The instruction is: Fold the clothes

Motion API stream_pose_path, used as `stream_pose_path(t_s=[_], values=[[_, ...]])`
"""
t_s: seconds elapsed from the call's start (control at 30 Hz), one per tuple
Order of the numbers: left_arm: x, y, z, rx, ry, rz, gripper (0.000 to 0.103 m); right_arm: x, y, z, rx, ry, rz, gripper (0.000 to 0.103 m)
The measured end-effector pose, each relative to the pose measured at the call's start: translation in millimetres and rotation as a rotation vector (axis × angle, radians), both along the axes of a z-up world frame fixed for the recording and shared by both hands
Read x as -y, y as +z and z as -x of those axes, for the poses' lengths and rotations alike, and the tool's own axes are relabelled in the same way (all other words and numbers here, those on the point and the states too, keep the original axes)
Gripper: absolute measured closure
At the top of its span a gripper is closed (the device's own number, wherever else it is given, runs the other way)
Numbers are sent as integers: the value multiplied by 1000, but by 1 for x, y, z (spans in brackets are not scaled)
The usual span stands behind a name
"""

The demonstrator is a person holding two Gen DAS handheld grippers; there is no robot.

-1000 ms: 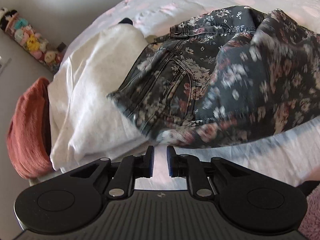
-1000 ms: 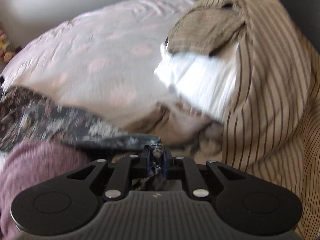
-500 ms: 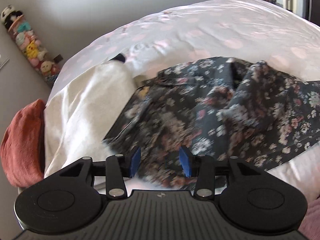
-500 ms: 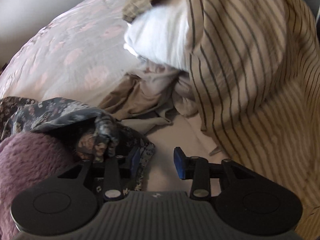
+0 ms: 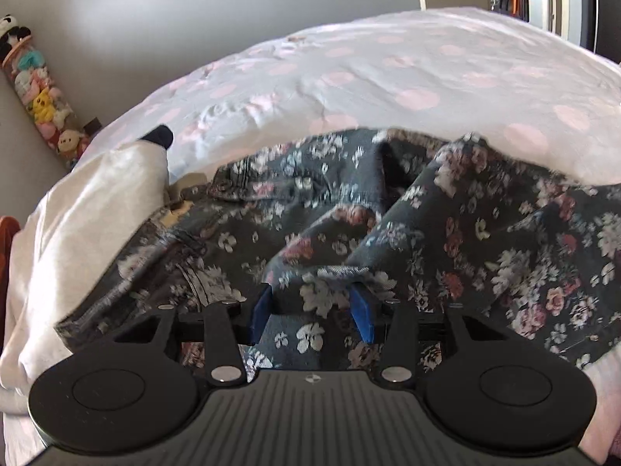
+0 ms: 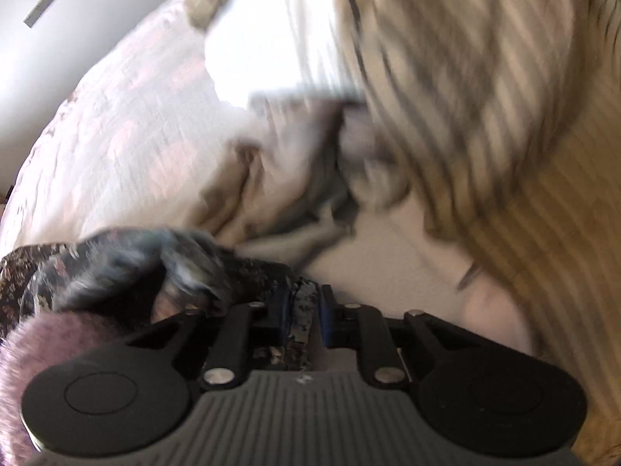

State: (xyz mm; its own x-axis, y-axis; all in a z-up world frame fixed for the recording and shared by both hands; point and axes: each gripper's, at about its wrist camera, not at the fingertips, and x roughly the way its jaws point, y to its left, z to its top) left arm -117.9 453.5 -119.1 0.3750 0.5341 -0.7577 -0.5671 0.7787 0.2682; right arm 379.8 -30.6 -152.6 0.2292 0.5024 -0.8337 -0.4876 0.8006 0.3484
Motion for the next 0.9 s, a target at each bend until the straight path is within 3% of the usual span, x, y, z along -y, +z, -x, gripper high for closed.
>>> stream_pose_path(t_s=[0.1,0.2,0.37,0.43,0.8,0.9], values=[[-4,-4,2,-6,21,-5,61,-6,47,1,115,39,-47,87],[-6,-6,3,-16,40,-3,61,-34,96,6,260,129,-29,87],[6,-17,-3,-150,70,-161,60,-92,155,13,489,239,73,87],[10,-19,-3,-171,58,-185,60,-114,175,15,580,259,123,87],[0,-16,5,-123,82,-126,60,-234,286,30,1073,358,397,88],[-2,-15,7,-107,88,-112,60,-265,297,21,1101,306,401,88]])
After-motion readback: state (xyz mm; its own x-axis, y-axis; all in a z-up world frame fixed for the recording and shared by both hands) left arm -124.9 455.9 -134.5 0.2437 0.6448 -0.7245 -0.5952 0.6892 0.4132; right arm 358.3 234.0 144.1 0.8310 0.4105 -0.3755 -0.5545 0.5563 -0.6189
